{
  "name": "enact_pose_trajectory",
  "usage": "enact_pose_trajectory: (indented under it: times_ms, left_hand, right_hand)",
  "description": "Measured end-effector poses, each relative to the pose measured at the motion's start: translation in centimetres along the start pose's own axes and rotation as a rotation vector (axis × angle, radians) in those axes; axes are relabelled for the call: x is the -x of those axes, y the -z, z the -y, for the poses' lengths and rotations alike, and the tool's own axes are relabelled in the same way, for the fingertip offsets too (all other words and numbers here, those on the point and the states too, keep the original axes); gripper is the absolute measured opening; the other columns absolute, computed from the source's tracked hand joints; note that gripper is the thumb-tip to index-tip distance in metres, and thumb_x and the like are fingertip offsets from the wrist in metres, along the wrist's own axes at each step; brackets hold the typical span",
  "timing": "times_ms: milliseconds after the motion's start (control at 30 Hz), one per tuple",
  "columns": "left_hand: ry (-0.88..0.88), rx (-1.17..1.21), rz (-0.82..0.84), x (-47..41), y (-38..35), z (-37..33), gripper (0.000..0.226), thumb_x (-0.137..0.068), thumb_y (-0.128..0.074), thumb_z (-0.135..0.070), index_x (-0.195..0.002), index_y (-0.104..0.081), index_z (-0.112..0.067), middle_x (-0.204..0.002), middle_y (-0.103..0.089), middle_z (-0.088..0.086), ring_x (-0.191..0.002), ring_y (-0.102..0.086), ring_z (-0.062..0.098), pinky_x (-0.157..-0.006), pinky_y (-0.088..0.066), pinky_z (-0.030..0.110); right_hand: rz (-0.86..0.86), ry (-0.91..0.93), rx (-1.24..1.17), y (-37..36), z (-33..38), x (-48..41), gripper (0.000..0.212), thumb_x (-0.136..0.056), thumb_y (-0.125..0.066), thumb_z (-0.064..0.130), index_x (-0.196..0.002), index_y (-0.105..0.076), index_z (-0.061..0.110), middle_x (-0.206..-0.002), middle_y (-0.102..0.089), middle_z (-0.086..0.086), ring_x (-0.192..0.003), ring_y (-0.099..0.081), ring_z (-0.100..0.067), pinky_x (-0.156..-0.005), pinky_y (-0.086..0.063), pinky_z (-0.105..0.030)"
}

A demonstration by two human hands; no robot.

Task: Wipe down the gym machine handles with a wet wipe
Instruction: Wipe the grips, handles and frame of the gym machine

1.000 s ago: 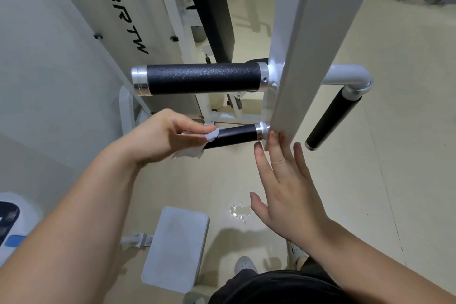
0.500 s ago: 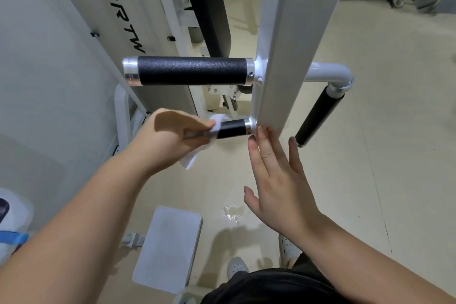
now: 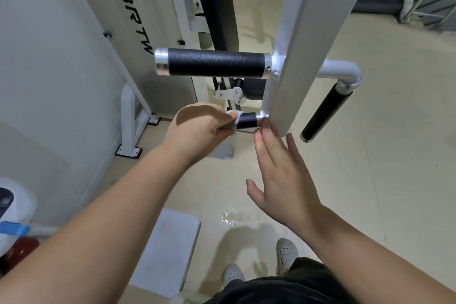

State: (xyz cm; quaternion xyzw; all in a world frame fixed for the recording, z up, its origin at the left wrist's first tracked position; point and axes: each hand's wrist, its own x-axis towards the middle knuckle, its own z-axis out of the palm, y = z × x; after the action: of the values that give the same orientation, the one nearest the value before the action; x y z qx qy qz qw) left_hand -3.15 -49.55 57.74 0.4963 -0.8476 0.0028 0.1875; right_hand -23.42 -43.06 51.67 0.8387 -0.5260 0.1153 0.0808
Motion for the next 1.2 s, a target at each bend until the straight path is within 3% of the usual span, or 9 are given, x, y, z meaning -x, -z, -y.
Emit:
enact_pose_trajectory:
  times_ms: [167,367,533,700,833,933,1067,1133,1200]
  left_hand:
    - [-0.061,0.002,-0.008,-2.0,-1.5,-2.1,0.026,-0.103,-0.051,-0.035,-0.101,-0.071,-0.019,-0.081,-0.067,0.001,-0.074,-0.06,0.028,-0.065,-0.05,0.039]
    - [0.004,-0.016,-0.093,-0.4,-1.7,-1.5,0.028,-0.098,-0.056,-0.031,-0.107,-0.075,-0.014,-0.089,-0.077,0.005,-0.073,-0.066,0.035,-0.061,-0.055,0.036]
    - [0.228,-0.142,-0.136,2.7,0.6,1.7,0.026,-0.093,-0.061,-0.035,-0.101,-0.077,-0.017,-0.079,-0.073,0.004,-0.069,-0.064,0.033,-0.054,-0.051,0.034]
    - [0.176,-0.144,0.069,-0.3,0.7,-1.5,0.021,-0.098,-0.051,-0.035,-0.096,-0.065,-0.02,-0.077,-0.065,-0.002,-0.07,-0.06,0.027,-0.059,-0.049,0.036]
    - [0.267,-0.01,0.168,-2.9,-0.7,-4.9,0.014,-0.094,-0.057,-0.026,-0.08,-0.059,-0.023,-0.063,-0.053,-0.001,-0.063,-0.052,0.026,-0.055,-0.035,0.031]
    - [0.262,0.129,-0.094,-1.1,-0.6,-5.6,0.011,-0.088,-0.063,-0.014,-0.085,-0.072,-0.02,-0.078,-0.072,-0.002,-0.071,-0.062,0.021,-0.059,-0.043,0.027]
    - [0.452,0.129,-0.322,1.8,-0.1,-6.4,0.015,-0.086,-0.072,-0.013,-0.098,-0.083,-0.013,-0.095,-0.081,0.0,-0.088,-0.076,0.023,-0.078,-0.059,0.037]
    - [0.625,0.175,-0.481,3.0,-0.1,-7.5,0.011,-0.089,-0.073,-0.016,-0.091,-0.083,-0.02,-0.09,-0.081,-0.007,-0.087,-0.075,0.016,-0.079,-0.059,0.037]
    - [0.843,0.367,-0.687,4.0,0.3,-8.6,0.024,-0.09,-0.075,-0.015,-0.084,-0.08,-0.038,-0.087,-0.079,-0.02,-0.09,-0.073,0.003,-0.085,-0.058,0.03]
  right_hand:
    - [-0.176,0.107,-0.132,-0.1,-2.6,0.2,0.087,-0.084,-0.068,0.027,-0.157,-0.029,0.001,-0.168,-0.02,-0.011,-0.156,-0.026,-0.025,-0.127,-0.018,-0.047]
    - [-0.109,0.066,0.001,-1.4,-2.6,-0.1,0.099,-0.08,-0.069,0.036,-0.159,-0.019,0.004,-0.171,-0.002,-0.01,-0.158,-0.008,-0.033,-0.127,0.001,-0.054]
    - [-0.144,0.177,-0.061,-0.6,-3.5,-0.9,0.097,-0.082,-0.068,0.037,-0.159,-0.022,0.001,-0.17,-0.012,-0.017,-0.157,-0.013,-0.037,-0.125,-0.008,-0.058]
    - [-0.307,0.299,-0.114,1.3,-3.8,-3.0,0.094,-0.081,-0.067,0.036,-0.157,-0.026,0.0,-0.168,-0.013,-0.019,-0.154,-0.022,-0.041,-0.126,-0.005,-0.056]
    - [-0.323,0.346,-0.088,2.1,-4.7,-3.7,0.097,-0.08,-0.067,0.037,-0.158,-0.024,0.0,-0.17,-0.004,-0.017,-0.155,-0.018,-0.039,-0.127,0.0,-0.054]
    - [-0.33,0.418,-0.098,2.5,-5.6,-3.7,0.092,-0.081,-0.066,0.035,-0.157,-0.028,0.0,-0.169,-0.01,-0.018,-0.157,-0.014,-0.035,-0.128,-0.005,-0.05]
    - [-0.326,0.493,-0.115,3.0,-6.0,-3.5,0.089,-0.084,-0.064,0.037,-0.158,-0.028,0.002,-0.171,-0.011,-0.013,-0.159,-0.007,-0.027,-0.129,-0.008,-0.045]
    - [-0.336,0.519,-0.138,3.1,-6.1,-3.1,0.091,-0.084,-0.066,0.038,-0.158,-0.027,0.003,-0.17,-0.016,-0.014,-0.159,-0.009,-0.029,-0.129,-0.009,-0.046]
    - [-0.36,0.531,-0.163,3.2,-6.3,-2.8,0.094,-0.082,-0.068,0.039,-0.158,-0.025,0.004,-0.169,-0.018,-0.015,-0.158,-0.011,-0.033,-0.129,-0.01,-0.048]
